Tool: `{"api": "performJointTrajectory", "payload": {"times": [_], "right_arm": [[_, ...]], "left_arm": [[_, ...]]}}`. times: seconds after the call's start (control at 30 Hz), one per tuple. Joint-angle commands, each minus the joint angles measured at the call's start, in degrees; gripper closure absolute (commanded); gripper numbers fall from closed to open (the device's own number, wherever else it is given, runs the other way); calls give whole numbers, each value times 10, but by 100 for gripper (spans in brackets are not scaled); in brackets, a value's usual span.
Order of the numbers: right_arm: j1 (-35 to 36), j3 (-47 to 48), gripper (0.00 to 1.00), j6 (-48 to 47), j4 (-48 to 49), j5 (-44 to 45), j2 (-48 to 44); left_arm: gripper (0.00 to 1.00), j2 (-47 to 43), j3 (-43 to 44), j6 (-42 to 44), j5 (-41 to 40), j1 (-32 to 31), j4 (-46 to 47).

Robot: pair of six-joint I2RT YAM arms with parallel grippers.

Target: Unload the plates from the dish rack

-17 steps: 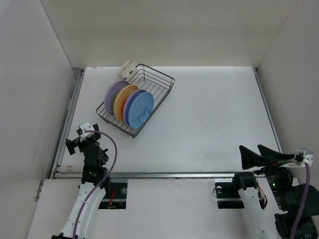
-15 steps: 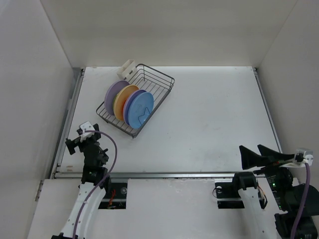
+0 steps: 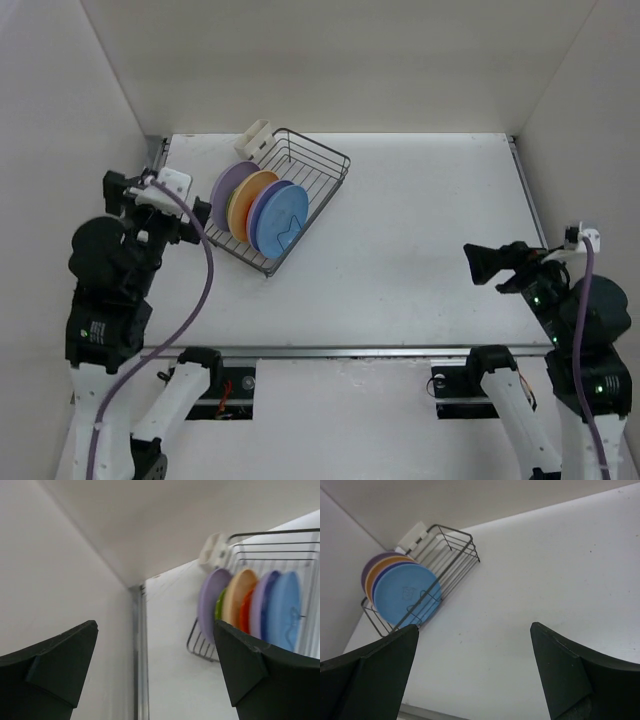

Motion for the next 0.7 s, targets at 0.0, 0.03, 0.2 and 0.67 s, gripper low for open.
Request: {"api": "performJointTrajectory", "payload": {"times": [0.0,0.03,0.2,0.67], "right_arm": [[3,28,1,-44,49,-40,74],[3,36,1,-52,40,-40,91],[3,76,1,-77,9,-40,150],[3,26,4,-60,6,-3,96]], "left_arm": [[0,149,104,27,176,-14,-264],[0,150,149,27,176,-14,-265],[29,441,454,-4,180,-91,-505],[67,538,379,-114,8,-216,-344]]}}
